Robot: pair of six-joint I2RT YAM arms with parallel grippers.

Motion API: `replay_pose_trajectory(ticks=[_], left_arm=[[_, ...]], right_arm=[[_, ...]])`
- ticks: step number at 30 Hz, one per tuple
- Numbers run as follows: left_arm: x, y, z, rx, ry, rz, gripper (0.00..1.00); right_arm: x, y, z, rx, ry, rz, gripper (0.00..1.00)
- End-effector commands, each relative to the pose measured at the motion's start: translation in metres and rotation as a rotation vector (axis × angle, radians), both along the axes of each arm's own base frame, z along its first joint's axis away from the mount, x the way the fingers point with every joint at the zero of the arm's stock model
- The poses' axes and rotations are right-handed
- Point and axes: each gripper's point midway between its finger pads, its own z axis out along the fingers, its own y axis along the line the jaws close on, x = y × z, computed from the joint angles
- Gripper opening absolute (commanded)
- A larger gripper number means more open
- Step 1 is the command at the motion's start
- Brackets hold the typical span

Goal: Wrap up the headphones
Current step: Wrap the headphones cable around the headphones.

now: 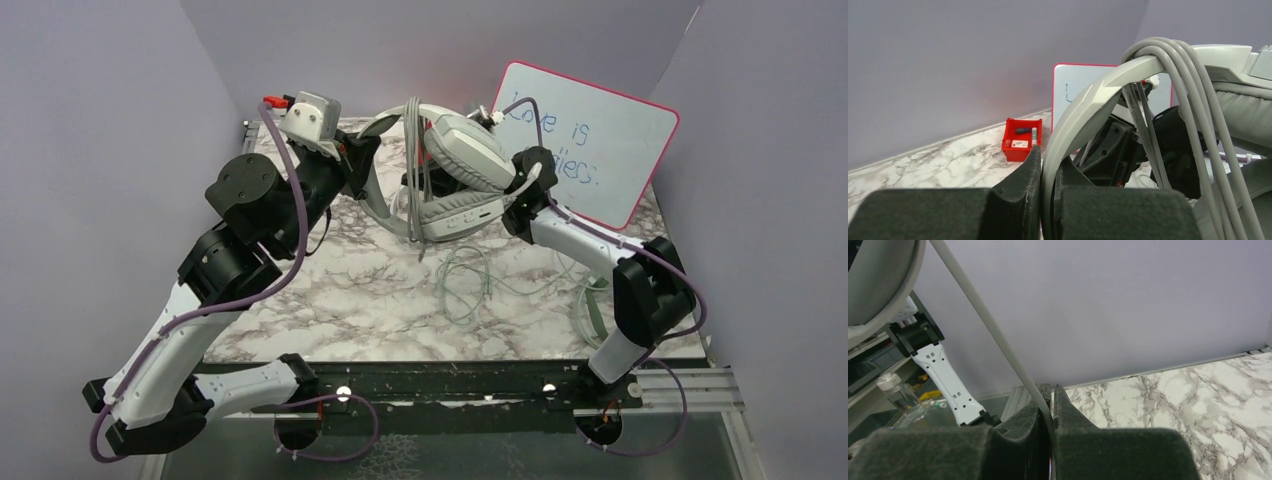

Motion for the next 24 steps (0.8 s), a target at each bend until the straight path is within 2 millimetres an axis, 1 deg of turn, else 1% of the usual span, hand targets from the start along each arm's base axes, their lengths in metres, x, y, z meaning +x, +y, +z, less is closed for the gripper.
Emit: replay_pose_trajectory(ticks=[1,3,7,10,12,14,16,18,21,22,23,24], left_arm=[[-0.04,0.051,0.139,-0.4,-0.287,0.024,0.0],[-0.039,0.051,0.142,-0.407,-0.288,0.026,0.0],[-0.038,0.046,0.144,-0.407,-0.293,0.013,0.0],[-0.036,0.042,0.143,-0.409,-0.286,0.006,0.0],[-0.034,0.042,0.143,-0.412,-0.288,0.015,0.0],[-0.031,0.043,0.144,-0.411,-0.292,0.031,0.0],[-0.026,0.046,0.145,-0.415,-0.3,0.065,0.0],[-0.018,0.056,0.148,-0.424,-0.299,0.142,0.0],[0.0,0.07,0.149,-0.405,-0.28,0.289,0.0],[0.025,0.087,0.138,-0.316,-0.247,0.506,0.0],[0.029,0.091,0.136,-0.295,-0.248,0.553,0.0],[0.034,0.09,0.133,-0.279,-0.251,0.578,0.0]], right_arm=[[0.016,0.01,-0.045,-0.027,0.118,-0.035,0.08],[0.016,0.014,-0.049,-0.018,0.123,-0.032,0.11],[0.02,0.023,-0.053,0.008,0.127,-0.022,0.1],[0.024,0.029,-0.053,0.021,0.121,-0.017,0.04],[0.026,0.03,-0.055,0.024,0.125,-0.027,0.04],[0.028,0.029,-0.06,0.025,0.142,-0.048,0.04],[0.029,0.027,-0.071,0.015,0.182,-0.072,0.02],[0.027,0.022,-0.084,0.012,0.228,-0.116,0.01],[0.017,0.013,-0.103,-0.004,0.283,-0.138,0.0],[-0.001,0.001,-0.113,-0.054,0.299,-0.166,0.0],[-0.007,-0.001,-0.117,-0.074,0.297,-0.172,0.0],[-0.013,-0.001,-0.119,-0.095,0.295,-0.173,0.0]])
